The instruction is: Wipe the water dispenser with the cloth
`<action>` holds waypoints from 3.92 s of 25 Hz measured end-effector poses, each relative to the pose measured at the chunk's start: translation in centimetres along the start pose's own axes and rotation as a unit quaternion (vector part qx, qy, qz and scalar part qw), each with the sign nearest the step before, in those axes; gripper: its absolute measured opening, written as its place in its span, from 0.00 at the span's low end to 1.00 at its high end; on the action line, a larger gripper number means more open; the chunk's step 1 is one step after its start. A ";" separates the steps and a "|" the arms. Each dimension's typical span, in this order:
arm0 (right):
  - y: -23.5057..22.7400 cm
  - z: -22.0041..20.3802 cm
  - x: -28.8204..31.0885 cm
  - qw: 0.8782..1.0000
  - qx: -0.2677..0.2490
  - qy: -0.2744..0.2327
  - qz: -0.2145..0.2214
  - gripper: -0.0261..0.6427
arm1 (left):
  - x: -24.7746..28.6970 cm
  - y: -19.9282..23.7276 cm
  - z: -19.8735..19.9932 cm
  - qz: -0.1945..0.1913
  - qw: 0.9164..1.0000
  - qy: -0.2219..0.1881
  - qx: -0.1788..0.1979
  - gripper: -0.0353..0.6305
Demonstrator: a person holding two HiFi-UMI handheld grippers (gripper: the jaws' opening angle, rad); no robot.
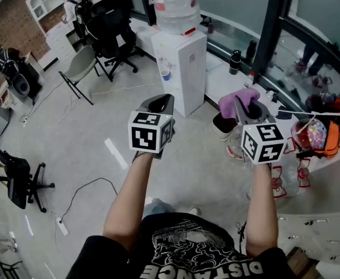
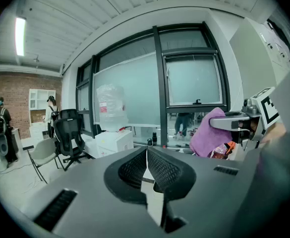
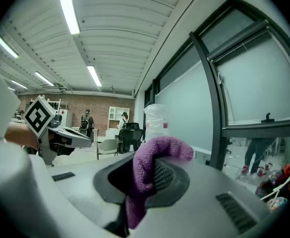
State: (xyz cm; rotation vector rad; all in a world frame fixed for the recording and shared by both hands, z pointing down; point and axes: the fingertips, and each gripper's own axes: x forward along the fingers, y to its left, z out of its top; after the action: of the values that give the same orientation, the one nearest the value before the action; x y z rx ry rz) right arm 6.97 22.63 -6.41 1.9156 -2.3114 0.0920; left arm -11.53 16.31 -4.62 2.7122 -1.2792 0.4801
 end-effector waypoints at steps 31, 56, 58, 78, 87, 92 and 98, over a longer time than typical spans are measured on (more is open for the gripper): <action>-5.2 0.7 25.4 0.997 0.000 0.058 -0.042 0.10 | 23.2 15.2 4.2 -0.072 0.997 0.017 -0.002 0.09; -14.5 -1.3 41.7 0.997 0.002 0.063 0.041 0.10 | 37.1 18.2 3.7 -0.017 0.999 0.037 -0.023 0.09; -15.8 -1.6 43.6 0.997 0.002 0.059 0.059 0.10 | 38.3 18.7 3.6 0.005 0.999 0.037 -0.036 0.09; -19.4 -8.1 57.4 0.990 -0.040 0.075 0.109 0.10 | 44.6 20.2 0.7 0.067 0.995 0.049 -0.052 0.09; -20.0 -10.7 60.9 0.994 -0.034 0.090 0.058 0.10 | 47.0 21.2 -1.6 0.013 0.998 0.041 -0.042 0.09; -20.2 -12.4 62.2 0.995 -0.040 0.082 0.046 0.10 | 48.1 21.6 -2.8 0.007 0.999 0.033 -0.026 0.09; -20.0 -13.9 62.4 0.995 -0.039 0.063 0.060 0.10 | 47.5 21.6 -3.9 0.028 0.999 0.017 -0.018 0.09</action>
State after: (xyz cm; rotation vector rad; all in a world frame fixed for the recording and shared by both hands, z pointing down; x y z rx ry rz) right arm 16.30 -39.95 15.58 1.6818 -2.3089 0.1291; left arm -0.66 -31.51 13.65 2.6333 -1.3451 0.4998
